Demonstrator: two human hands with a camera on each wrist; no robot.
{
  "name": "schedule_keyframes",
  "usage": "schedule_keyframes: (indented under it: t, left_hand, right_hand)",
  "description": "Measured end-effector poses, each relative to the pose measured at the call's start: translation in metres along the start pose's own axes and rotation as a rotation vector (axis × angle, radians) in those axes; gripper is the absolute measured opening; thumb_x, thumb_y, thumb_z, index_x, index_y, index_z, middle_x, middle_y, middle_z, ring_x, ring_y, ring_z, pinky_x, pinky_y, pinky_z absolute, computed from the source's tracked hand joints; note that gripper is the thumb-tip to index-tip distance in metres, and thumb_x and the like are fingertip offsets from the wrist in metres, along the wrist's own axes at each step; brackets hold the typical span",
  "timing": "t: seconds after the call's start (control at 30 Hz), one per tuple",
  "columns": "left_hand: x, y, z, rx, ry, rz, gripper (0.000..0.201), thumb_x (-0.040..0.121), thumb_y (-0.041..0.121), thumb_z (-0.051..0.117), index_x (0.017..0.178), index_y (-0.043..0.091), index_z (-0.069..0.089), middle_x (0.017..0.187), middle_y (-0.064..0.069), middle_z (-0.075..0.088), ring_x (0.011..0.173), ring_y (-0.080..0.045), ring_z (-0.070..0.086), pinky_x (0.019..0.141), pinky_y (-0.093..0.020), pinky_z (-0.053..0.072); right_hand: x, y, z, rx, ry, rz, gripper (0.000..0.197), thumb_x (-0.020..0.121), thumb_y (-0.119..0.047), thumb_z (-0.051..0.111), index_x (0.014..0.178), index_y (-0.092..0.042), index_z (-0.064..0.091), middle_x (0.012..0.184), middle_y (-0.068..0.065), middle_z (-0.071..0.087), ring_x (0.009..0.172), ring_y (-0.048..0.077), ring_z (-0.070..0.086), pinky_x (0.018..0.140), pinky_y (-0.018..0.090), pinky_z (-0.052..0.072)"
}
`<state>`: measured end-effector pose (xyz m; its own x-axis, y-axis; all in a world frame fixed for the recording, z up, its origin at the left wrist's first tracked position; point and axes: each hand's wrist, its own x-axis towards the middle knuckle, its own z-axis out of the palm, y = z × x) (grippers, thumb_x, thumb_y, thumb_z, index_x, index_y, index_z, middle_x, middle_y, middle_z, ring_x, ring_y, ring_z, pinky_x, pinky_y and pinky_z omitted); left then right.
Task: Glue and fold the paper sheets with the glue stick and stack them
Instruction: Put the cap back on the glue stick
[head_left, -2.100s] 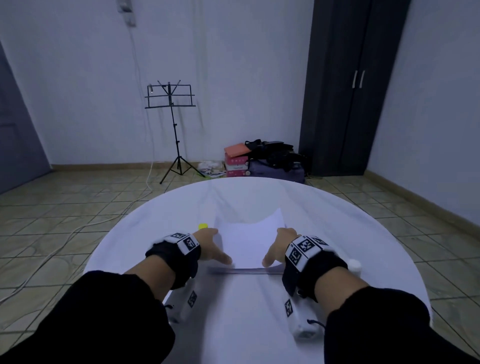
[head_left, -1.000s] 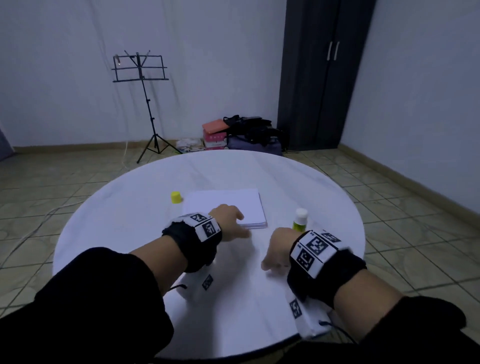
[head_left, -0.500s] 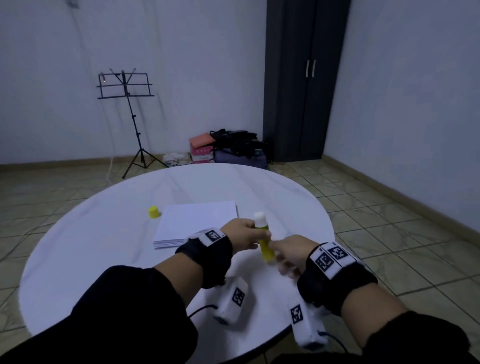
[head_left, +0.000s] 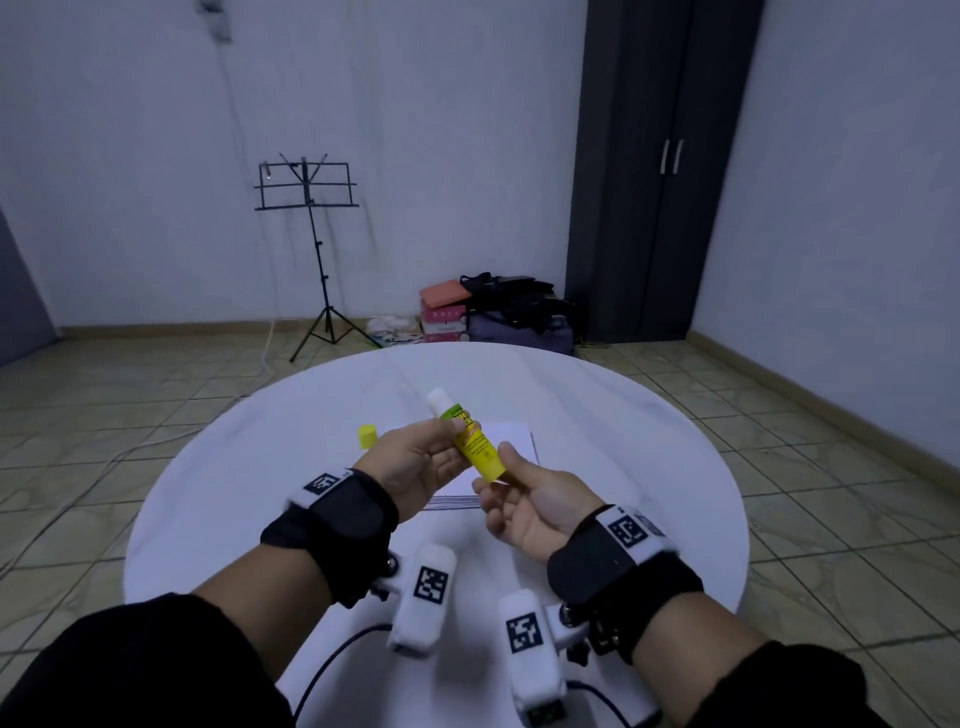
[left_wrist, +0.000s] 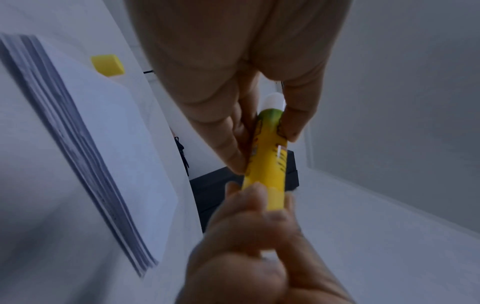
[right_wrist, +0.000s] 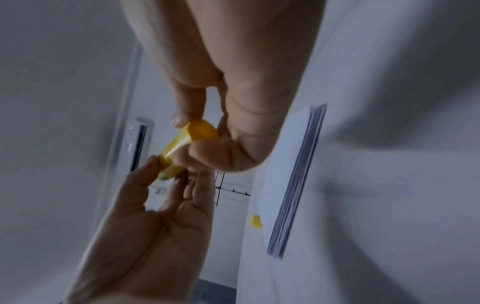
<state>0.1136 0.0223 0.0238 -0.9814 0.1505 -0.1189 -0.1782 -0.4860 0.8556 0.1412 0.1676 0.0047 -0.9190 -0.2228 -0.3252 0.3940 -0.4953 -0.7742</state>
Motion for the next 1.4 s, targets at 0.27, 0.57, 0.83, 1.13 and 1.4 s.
schedule_keyframes:
  t: [0.27, 0.57, 0.83, 1.13, 1.4]
  left_hand:
    - [-0.005, 0.004, -0.013, -0.062, 0.05, 0.065, 0.009, 0.093, 0.007, 0.055, 0.089, 0.001, 0.06, 0.086, -0.009, 0.064, 0.08, -0.017, 0.064, 0.078, -0.026, 0.056]
    - [-0.004, 0.018, -0.032, -0.116, 0.004, 0.071, 0.014, 0.096, 0.01, 0.049, 0.098, -0.001, 0.058, 0.096, -0.013, 0.064, 0.088, -0.019, 0.061, 0.074, -0.025, 0.057]
    - [0.002, 0.022, -0.046, -0.177, 0.005, 0.086, 0.014, 0.096, 0.01, 0.05, 0.099, 0.001, 0.059, 0.101, -0.014, 0.064, 0.092, -0.022, 0.062, 0.072, -0.026, 0.059]
    - [0.006, 0.03, -0.061, -0.197, -0.031, 0.096, 0.018, 0.097, 0.011, 0.047, 0.108, 0.0, 0.057, 0.102, -0.013, 0.066, 0.091, -0.02, 0.064, 0.077, -0.026, 0.058]
    - [0.01, 0.039, -0.069, -0.221, -0.019, 0.12, 0.018, 0.097, 0.011, 0.047, 0.107, 0.0, 0.057, 0.103, -0.014, 0.065, 0.092, -0.021, 0.064, 0.079, -0.028, 0.057]
  right_hand:
    - [0.018, 0.022, 0.021, -0.536, 0.159, -0.436, 0.029, 0.076, 0.006, 0.071, 0.089, -0.009, 0.051, 0.073, 0.005, 0.057, 0.059, 0.011, 0.053, 0.057, 0.019, 0.046]
    - [0.016, 0.007, 0.037, -0.238, -0.054, 0.133, 0.05, 0.098, -0.047, 0.036, 0.089, -0.003, 0.057, 0.065, 0.011, 0.067, 0.044, 0.016, 0.057, 0.042, 0.018, 0.04]
    - [0.037, 0.019, 0.047, -0.417, 0.036, -0.26, 0.02, 0.087, -0.001, 0.062, 0.099, -0.009, 0.048, 0.081, 0.013, 0.063, 0.063, 0.016, 0.057, 0.051, 0.023, 0.038]
    - [0.036, 0.012, 0.066, -0.241, -0.077, 0.017, 0.03, 0.095, -0.033, 0.051, 0.091, -0.004, 0.056, 0.063, 0.01, 0.063, 0.044, 0.012, 0.053, 0.039, 0.018, 0.036]
    - [0.047, 0.019, 0.073, -0.45, 0.011, -0.184, 0.025, 0.089, -0.027, 0.064, 0.103, -0.008, 0.054, 0.079, 0.01, 0.065, 0.058, 0.014, 0.056, 0.049, 0.022, 0.035]
